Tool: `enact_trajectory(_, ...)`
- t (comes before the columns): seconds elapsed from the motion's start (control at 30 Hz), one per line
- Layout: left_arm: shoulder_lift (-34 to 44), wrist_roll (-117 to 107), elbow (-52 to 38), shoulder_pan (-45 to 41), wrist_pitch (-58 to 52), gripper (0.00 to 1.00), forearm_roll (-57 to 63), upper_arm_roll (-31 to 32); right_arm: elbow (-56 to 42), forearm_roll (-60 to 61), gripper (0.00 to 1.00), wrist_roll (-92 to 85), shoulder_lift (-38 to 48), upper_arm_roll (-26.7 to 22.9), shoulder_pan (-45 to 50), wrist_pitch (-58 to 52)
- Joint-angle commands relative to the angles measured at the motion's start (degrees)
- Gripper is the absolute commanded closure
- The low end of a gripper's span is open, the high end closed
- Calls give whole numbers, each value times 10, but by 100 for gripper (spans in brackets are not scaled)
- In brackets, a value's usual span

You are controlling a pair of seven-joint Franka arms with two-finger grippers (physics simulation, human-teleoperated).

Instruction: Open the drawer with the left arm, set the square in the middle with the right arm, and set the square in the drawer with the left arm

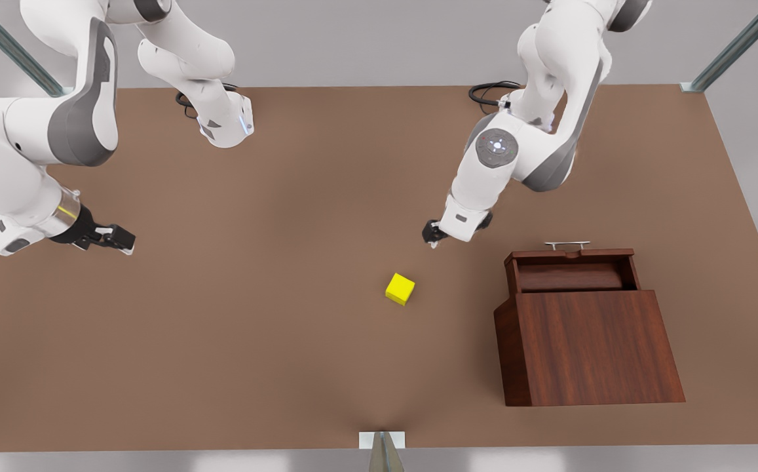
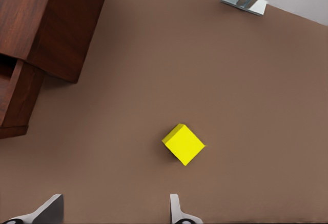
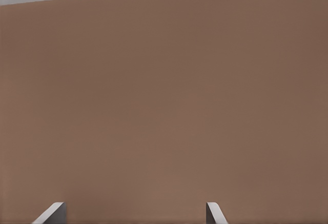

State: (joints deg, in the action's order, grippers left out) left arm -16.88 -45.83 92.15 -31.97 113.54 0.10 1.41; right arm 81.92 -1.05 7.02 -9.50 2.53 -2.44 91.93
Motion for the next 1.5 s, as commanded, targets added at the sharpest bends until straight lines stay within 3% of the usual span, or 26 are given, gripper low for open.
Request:
enact_trajectory(0.0,-23,20,-26,0,-14,0,22,0,0,0,0,0,0,0,1,0)
enact_trajectory(0.13,-127,256,-108,-9,-9,0,17,0,-2,1,0,0,0,0,2,0)
enact_trajectory(0.23,-204,280,-173,-11,-2,0,13,16,-1,2,0,0,-2,0,2,7)
enact_trajectory(0.47,-264,321,-174,-13,48,0,15,28,-4,4,0,0,-3,0,0,7)
enact_trajectory(1.47,-347,358,-171,-31,108,0,47,34,-28,16,0,1,-14,-2,-10,10)
